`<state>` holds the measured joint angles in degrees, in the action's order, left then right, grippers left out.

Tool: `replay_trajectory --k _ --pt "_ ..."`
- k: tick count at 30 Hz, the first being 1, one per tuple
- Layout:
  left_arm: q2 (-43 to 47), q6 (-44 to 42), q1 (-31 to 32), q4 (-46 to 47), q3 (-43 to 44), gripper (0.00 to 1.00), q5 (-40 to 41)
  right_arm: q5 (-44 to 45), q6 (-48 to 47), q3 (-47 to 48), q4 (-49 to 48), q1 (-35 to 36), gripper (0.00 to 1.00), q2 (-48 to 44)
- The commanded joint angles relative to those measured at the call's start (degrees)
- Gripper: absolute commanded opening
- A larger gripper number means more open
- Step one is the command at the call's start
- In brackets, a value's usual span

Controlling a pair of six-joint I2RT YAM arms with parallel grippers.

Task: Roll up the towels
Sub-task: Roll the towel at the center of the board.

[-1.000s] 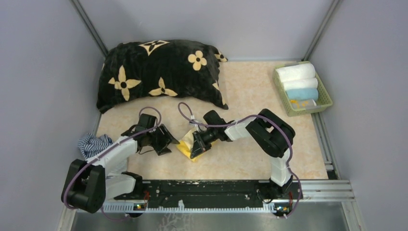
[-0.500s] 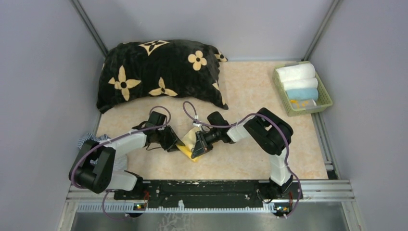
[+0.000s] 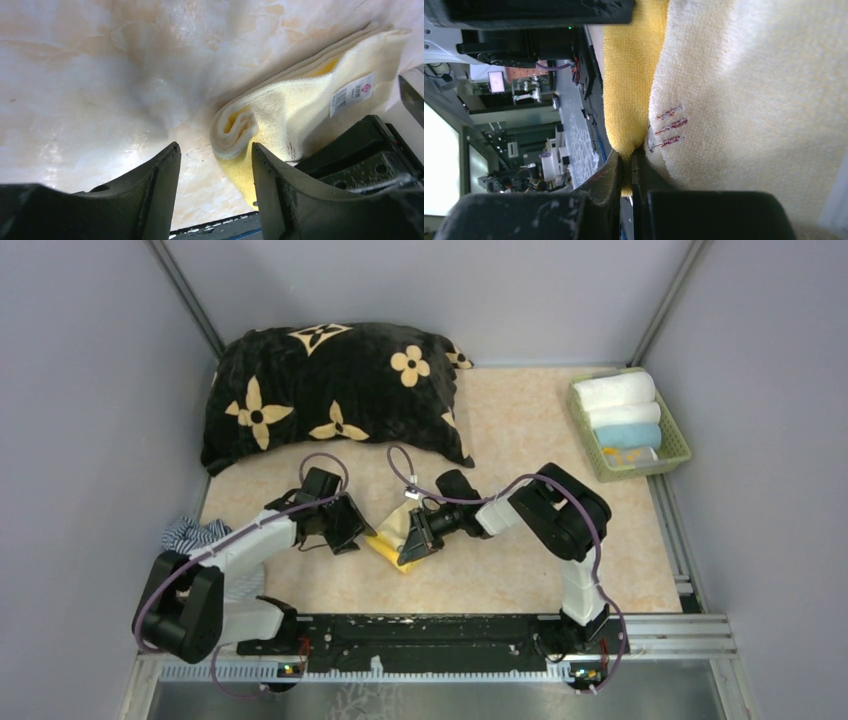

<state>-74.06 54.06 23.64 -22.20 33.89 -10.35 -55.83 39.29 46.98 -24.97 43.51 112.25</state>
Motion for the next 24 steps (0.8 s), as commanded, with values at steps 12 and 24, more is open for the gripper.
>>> replay_trajectory --k 12,24 --pt "14.3 -5.2 -0.3 -2.2 -6.2 0.67 -2.4 -7.4 19.8 -6.8 -27.4 -5.1 0.0 7.3" --pt "7.8 -5.3 -0.2 11.8 -7.7 0.68 -9.8 -7.0 24.3 -8.5 -31.8 -6.5 0.02 10.8"
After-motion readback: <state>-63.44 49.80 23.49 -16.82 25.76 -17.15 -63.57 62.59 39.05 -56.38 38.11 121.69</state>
